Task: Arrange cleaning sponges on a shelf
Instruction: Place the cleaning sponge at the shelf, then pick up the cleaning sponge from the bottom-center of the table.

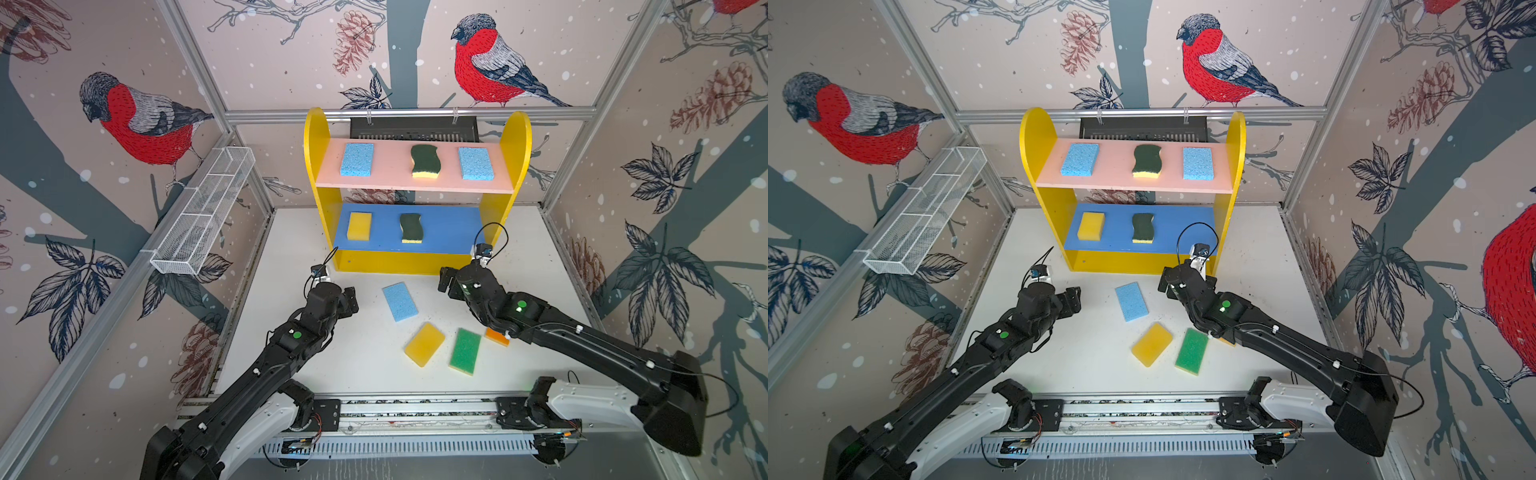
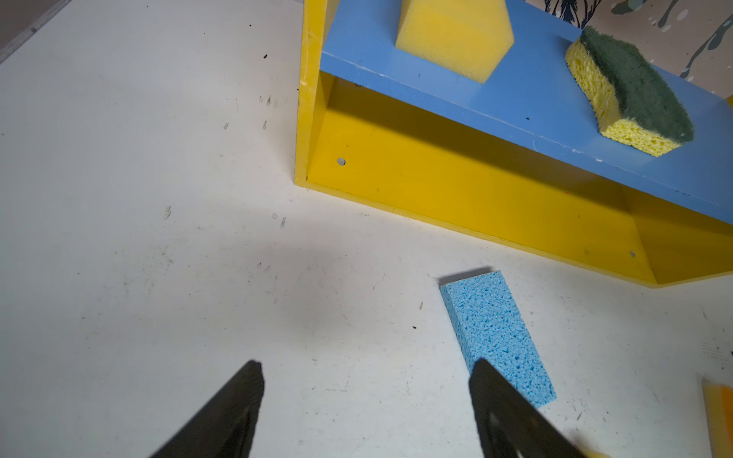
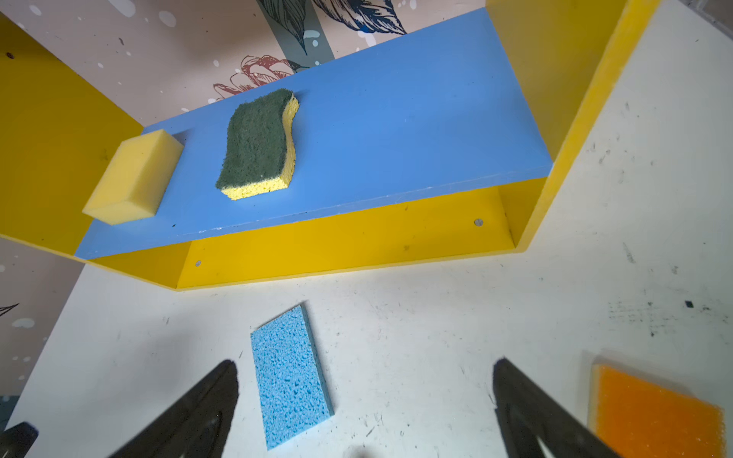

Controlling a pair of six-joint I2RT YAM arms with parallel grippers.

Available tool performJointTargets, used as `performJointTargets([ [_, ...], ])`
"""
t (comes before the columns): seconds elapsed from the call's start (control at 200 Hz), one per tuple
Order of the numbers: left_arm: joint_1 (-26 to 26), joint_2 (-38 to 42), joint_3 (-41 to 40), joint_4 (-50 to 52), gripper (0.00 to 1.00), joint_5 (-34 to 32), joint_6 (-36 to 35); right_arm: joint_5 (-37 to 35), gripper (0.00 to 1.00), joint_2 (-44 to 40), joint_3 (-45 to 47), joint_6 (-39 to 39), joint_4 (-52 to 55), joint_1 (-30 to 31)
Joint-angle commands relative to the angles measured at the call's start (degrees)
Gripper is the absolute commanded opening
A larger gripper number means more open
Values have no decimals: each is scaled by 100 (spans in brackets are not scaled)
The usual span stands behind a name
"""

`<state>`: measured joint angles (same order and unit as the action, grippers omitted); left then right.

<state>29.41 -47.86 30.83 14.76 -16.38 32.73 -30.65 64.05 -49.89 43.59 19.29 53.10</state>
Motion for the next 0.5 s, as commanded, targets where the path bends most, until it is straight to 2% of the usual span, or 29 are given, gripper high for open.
performJointTargets([
  [0.0, 54, 22, -70, 120, 82, 146, 82, 344, 100, -331, 370, 157, -72, 7],
  [0.28, 280, 55, -318, 188, 82, 253, 258, 651, 100, -771, 1069, 1292, 174, 183],
  [0.495, 336, 333, -605, 193, 82, 234, 368, 446, 100, -395, 1082, 2402, 479, 964],
])
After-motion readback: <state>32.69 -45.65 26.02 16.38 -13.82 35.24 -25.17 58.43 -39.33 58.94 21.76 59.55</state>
